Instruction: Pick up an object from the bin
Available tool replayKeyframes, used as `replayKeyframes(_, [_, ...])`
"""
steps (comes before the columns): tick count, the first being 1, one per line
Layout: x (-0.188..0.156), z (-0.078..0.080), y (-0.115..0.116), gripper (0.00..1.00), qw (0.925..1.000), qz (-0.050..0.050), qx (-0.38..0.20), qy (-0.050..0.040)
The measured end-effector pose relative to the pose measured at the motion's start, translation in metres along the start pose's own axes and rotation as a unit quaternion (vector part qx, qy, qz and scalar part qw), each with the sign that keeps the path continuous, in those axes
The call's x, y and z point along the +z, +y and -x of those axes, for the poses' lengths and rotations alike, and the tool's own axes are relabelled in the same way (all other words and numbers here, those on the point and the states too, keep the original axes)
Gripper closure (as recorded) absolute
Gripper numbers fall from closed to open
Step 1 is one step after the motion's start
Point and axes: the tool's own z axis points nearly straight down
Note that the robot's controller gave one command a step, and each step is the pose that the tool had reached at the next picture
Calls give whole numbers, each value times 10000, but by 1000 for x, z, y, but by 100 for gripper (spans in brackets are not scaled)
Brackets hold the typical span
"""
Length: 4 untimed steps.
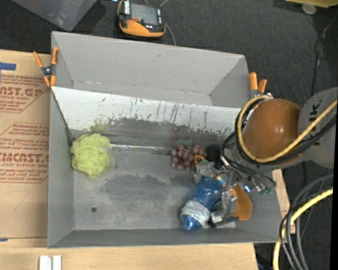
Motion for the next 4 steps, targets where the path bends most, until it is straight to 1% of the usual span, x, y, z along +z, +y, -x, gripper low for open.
replayKeyframes(1, [8,26,19,0,9961,12,-876,-61])
replayKeyframes(2, [31,-30,-15,100,9795,-35,-2008,-136])
replayKeyframes(3, [31,-30,-15,100,9795,-35,-2008,-137])
replayKeyframes(4, [34,-16,-21,100,9889,42,-1484,-85])
